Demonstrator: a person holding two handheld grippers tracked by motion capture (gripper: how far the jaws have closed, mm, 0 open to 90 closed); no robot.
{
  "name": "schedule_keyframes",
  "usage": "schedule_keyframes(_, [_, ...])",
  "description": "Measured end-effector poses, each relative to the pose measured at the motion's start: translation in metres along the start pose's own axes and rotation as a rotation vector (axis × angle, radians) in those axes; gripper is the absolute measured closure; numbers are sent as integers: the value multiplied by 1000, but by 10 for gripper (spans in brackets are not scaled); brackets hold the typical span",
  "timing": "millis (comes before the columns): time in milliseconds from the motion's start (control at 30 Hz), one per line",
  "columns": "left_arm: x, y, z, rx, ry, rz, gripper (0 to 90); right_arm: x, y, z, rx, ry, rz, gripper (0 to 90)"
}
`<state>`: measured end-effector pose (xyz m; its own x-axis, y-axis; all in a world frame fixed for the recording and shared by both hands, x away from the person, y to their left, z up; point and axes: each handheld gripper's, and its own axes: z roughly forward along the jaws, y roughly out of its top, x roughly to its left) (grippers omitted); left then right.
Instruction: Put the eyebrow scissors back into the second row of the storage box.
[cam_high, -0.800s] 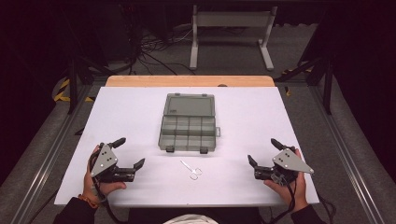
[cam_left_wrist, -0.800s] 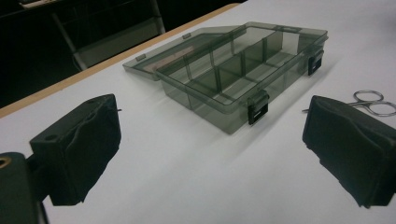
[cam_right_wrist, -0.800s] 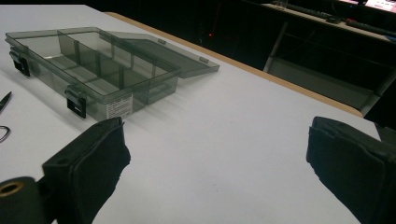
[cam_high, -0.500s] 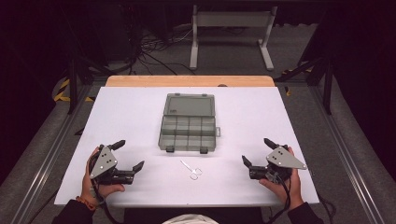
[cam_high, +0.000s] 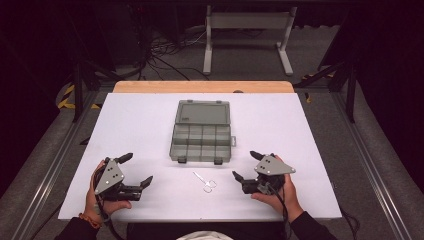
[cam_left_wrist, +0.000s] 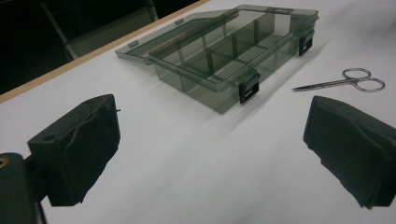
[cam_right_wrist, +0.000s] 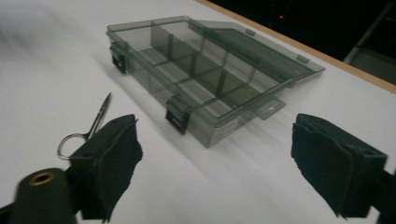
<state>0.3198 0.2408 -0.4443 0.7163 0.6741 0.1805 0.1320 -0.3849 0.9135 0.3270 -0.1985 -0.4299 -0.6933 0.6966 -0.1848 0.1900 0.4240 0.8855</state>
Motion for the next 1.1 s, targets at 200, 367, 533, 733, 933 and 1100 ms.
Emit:
schedule_keyframes(200, [1,0,4,17,-9,-1,51,19,9,19,38,79,11,212])
schedule_keyframes(367, [1,-1,3,17,-11,1,51,31,16,34,62,116,-9,217])
schedule_keyframes(533, [1,-2,4,24,-19,-3,47,42,22,51,89,152,-26,196])
schedule_keyframes(733, [1,-2,4,34,-30,4,43,54,24,70,142,161,-46,132])
schedule_keyframes(933, [1,-2,5,34,-34,-3,44,59,24,81,178,191,-48,161])
schedule_keyframes(1100, [1,-2,6,37,-39,-3,47,60,23,92,227,207,-42,329])
